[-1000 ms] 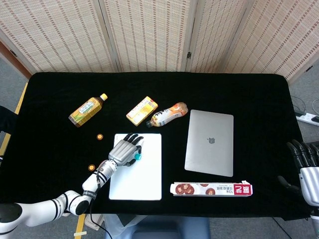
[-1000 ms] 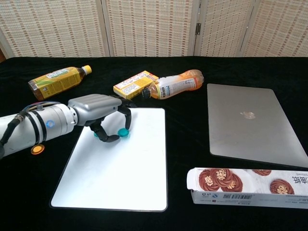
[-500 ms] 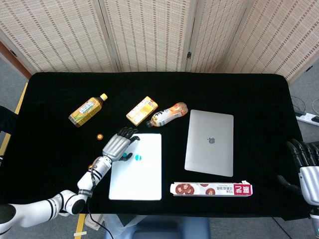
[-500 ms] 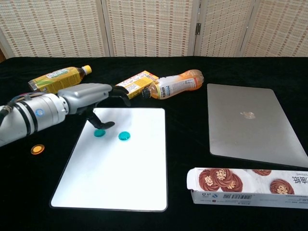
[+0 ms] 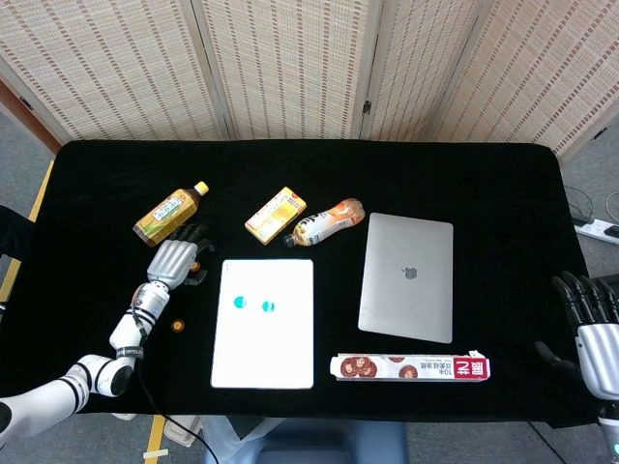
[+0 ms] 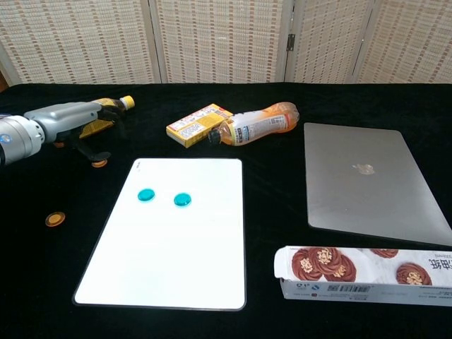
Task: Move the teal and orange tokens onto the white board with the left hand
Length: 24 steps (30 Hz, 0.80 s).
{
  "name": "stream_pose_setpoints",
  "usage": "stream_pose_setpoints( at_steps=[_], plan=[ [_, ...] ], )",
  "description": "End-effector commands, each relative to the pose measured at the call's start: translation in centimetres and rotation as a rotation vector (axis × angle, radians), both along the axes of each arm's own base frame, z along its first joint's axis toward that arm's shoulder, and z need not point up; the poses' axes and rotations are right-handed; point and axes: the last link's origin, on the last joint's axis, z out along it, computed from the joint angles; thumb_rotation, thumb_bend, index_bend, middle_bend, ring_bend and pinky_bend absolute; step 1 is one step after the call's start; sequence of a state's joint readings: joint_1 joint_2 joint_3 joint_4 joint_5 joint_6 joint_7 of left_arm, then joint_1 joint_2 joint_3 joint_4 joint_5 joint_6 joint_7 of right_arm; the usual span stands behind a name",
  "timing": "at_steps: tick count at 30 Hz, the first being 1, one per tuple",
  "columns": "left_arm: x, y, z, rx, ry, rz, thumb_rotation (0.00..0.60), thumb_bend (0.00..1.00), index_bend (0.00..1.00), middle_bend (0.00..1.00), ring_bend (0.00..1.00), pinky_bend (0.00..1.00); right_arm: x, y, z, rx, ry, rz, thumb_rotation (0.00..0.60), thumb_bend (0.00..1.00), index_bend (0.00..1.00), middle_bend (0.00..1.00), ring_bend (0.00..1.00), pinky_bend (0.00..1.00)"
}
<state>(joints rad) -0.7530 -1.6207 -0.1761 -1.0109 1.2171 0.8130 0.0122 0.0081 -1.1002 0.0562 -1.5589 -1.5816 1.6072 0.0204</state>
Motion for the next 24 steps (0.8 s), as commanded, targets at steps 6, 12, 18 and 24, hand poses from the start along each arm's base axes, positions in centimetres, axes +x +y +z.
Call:
stream_pose_setpoints(
  at_steps=[6,12,18,24],
  plan=[
    [-2.6,0.2,-0.7,-0.02,0.047,0.055,0.6,0.44,0.38,0.1,0.01,0.0,0.1,0.2,0.0,-0.002,0.002,-0.003,0.589,0.21,0.0,0.08,0.04,0.0],
    [-2.8,0.3,-1.2,-0.019,0.039,0.062,0.6,0.44,0.38,0.1,0.01,0.0,0.3,0.2,-0.1,-0.004,0.002,0.0,0.587,0.21,0.0,0.08,0.04,0.0],
    [-2.9,0.5,-1.5,-0.018,0.045,0.06,0.6,0.44,0.4,0.11,0.01,0.0,0.2,0.2,0.0,-0.006,0.004,-0.006,0.589,0.21,0.0,0.08,0.04,0.0],
    [-3.2,0.7,-1.5,-0.011,0.047,0.076,0.6,0.44,0.4,0.11,0.01,0.0,0.1,0.3,0.1,-0.008,0.004,-0.01,0.588,0.21,0.0,0.08,0.04,0.0]
  ],
)
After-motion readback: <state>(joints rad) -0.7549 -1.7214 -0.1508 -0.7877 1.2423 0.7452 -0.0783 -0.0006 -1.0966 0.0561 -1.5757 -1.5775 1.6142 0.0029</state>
